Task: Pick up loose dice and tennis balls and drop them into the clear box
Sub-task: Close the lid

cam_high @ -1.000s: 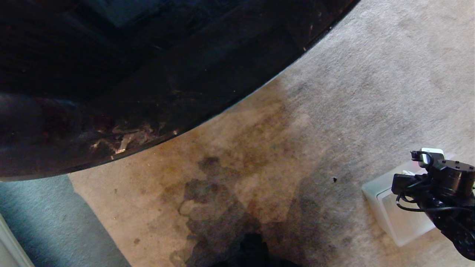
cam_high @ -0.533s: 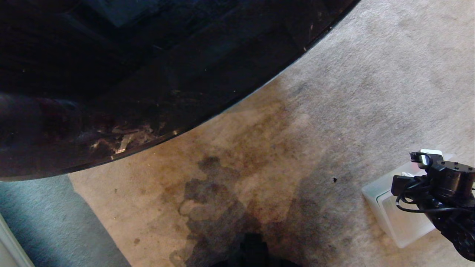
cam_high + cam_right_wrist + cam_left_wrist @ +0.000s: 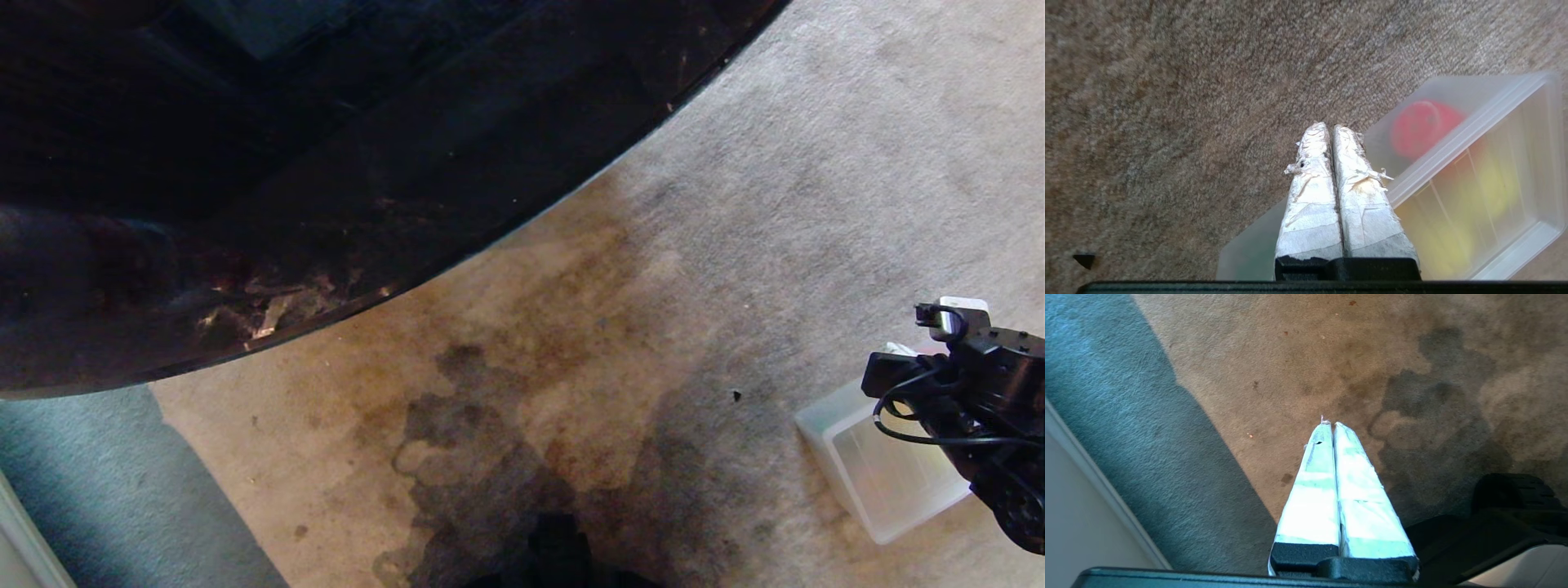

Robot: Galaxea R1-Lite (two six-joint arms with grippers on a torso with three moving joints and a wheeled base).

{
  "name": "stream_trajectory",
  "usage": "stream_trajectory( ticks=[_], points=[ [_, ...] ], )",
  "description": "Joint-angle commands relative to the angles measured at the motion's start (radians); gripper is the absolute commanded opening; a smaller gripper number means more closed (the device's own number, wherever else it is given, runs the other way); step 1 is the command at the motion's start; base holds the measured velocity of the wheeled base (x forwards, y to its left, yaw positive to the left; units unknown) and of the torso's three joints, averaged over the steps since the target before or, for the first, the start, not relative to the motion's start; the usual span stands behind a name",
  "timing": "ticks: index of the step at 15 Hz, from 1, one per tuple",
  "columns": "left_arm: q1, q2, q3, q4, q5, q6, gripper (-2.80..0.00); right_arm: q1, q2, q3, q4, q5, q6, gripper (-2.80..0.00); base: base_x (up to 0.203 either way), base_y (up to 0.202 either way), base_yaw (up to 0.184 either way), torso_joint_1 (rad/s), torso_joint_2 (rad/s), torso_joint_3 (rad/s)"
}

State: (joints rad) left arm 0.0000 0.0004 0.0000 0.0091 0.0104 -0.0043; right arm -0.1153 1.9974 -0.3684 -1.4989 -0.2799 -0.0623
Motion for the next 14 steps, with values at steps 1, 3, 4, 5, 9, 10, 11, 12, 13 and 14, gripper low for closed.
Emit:
stream_trajectory(
  ticks=[1, 3, 4, 5, 9, 10, 11, 12, 13, 14],
  points=[
    [0.0, 0.0, 0.0, 0.0, 0.0, 0.0, -2.8, 0.0, -0.006, -0.001, -0.011, -0.001, -0.001, -2.8, 0.0, 0.0, 0.0, 0.0, 0.0, 0.0],
    [0.0, 0.0, 0.0, 0.0, 0.0, 0.0, -2.8, 0.001, -0.007, 0.0, -0.009, 0.0, 0.0, -2.8, 0.0, 0.0, 0.0, 0.0, 0.0, 0.0],
    [0.0, 0.0, 0.0, 0.0, 0.0, 0.0, -2.8, 0.003, -0.028, 0.012, 0.026, 0.009, 0.0, -2.8, 0.0, 0.0, 0.0, 0.0, 0.0, 0.0],
    [0.0, 0.0, 0.0, 0.0, 0.0, 0.0, -2.8, 0.006, -0.087, 0.028, 0.072, 0.021, 0.001, -2.8, 0.0, 0.0, 0.0, 0.0, 0.0, 0.0],
    [0.0, 0.0, 0.0, 0.0, 0.0, 0.0, -2.8, 0.011, -0.274, 0.091, 0.255, 0.076, -0.004, -2.8, 0.0, 0.0, 0.0, 0.0, 0.0, 0.0],
    [0.0, 0.0, 0.0, 0.0, 0.0, 0.0, -2.8, 0.011, -0.315, 0.106, 0.302, 0.089, -0.007, -2.8, 0.0, 0.0, 0.0, 0.0, 0.0, 0.0],
    [0.0, 0.0, 0.0, 0.0, 0.0, 0.0, -2.8, 0.011, -0.327, 0.117, 0.329, 0.099, -0.01, -2.8, 0.0, 0.0, 0.0, 0.0, 0.0, 0.0],
    [0.0, 0.0, 0.0, 0.0, 0.0, 0.0, -2.8, 0.011, -0.327, 0.117, 0.329, 0.099, -0.01, -2.8, 0.0, 0.0, 0.0, 0.0, 0.0, 0.0],
    [0.0, 0.0, 0.0, 0.0, 0.0, 0.0, -2.8, 0.012, -0.329, 0.118, 0.335, 0.099, -0.013, -2.8, 0.0, 0.0, 0.0, 0.0, 0.0, 0.0],
    [0.0, 0.0, 0.0, 0.0, 0.0, 0.0, -2.8, 0.014, -0.357, 0.122, 0.4, 0.098, -0.024, -2.8, 0.0, 0.0, 0.0, 0.0, 0.0, 0.0]
  ],
)
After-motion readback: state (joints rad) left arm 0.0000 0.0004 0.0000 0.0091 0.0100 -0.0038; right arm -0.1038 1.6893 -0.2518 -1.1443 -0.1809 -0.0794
